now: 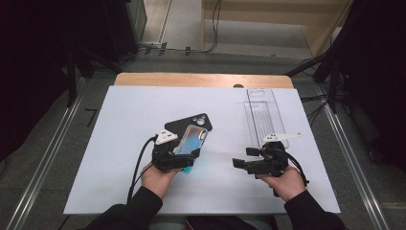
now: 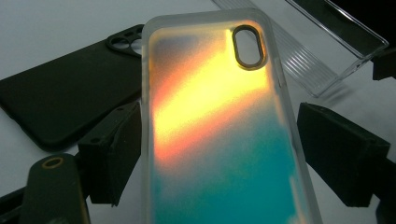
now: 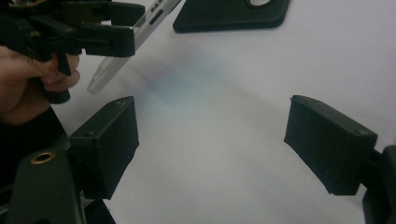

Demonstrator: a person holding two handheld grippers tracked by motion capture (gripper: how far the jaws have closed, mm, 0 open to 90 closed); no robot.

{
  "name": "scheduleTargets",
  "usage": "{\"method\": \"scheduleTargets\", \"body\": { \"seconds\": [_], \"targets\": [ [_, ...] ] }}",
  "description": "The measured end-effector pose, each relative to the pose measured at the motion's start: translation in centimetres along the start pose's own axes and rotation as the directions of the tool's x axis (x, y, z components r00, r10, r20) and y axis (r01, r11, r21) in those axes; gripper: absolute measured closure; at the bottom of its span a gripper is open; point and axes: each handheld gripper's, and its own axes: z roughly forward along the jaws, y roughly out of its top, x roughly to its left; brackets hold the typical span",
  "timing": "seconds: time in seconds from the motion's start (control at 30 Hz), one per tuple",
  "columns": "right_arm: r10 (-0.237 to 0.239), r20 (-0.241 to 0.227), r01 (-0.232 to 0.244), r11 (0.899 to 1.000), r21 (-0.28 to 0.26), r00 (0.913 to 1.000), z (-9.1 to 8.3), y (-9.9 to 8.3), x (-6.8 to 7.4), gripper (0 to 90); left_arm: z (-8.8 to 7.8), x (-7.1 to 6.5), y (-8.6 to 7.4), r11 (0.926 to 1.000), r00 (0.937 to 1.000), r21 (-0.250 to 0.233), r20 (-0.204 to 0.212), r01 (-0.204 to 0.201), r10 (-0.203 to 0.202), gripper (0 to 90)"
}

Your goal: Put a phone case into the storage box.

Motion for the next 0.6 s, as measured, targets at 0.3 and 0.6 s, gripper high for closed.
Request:
{"method": "scheduleTargets", "body": {
  "seconds": [0.3,0.6],
  "targets": [
    [-0.005,-0.013,0.005,1.0,-0.016,0.9999,0.9,1.5,0.8,15.6,0.6,-0.7,-1.0,0.9991,0.9986,-0.023,0.039,0.036,-0.035,16.6],
    [0.016,-0.022,-0.016,1.0,-0.023,0.9996,2.3,2.8,1.4,15.6,0.8,-1.4,-1.6,0.9975,0.9992,-0.058,0.009,0.04,-0.039,16.6]
  ]
}}
